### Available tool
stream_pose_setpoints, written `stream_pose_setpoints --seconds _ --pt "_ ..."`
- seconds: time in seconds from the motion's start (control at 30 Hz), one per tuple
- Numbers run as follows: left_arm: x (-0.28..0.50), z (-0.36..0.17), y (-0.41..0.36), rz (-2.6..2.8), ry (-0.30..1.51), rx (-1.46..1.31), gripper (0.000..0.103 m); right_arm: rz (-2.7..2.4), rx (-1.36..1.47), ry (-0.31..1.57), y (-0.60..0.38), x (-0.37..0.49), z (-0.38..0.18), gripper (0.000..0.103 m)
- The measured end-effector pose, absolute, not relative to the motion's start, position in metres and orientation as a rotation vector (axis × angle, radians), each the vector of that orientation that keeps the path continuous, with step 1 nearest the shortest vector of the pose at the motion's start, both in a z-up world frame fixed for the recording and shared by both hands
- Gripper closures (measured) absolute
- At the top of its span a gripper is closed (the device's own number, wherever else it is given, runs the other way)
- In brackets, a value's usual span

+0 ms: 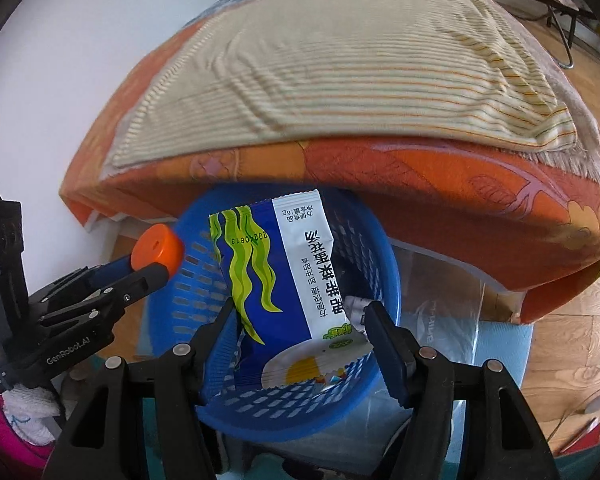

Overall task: Collect trash
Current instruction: 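Carry the orange cap and snack packet over the blue basket, then open both grippers to drop cap and packet into the basket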

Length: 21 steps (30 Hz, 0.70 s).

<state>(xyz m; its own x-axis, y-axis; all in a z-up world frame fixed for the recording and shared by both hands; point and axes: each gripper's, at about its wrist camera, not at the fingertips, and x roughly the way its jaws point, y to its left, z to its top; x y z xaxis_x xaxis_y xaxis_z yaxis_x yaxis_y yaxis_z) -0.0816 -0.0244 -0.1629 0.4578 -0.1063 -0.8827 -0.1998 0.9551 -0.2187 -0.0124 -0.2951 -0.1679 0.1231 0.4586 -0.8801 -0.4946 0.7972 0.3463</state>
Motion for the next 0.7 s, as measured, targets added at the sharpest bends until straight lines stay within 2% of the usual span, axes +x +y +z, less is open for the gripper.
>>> stream_pose_setpoints --seconds 0.47,0.57,0.7 --pt "-0.072 -0.183 -0.034 0.060 1.135 -0.286 0.057 0.678 -0.077 1.238 -0.285 -0.011 -0.193 0.034" --pt "-0.071 -0.183 -0.034 0.074 1.132 -0.282 0.044 0.674 -0.055 1.245 -0.287 -0.008 -0.194 0.031" --pt "-0.072 -0.181 -0.033 0.086 1.118 -0.275 0.042 0.651 -0.053 1.239 -0.291 -0.006 -0.195 0.024"
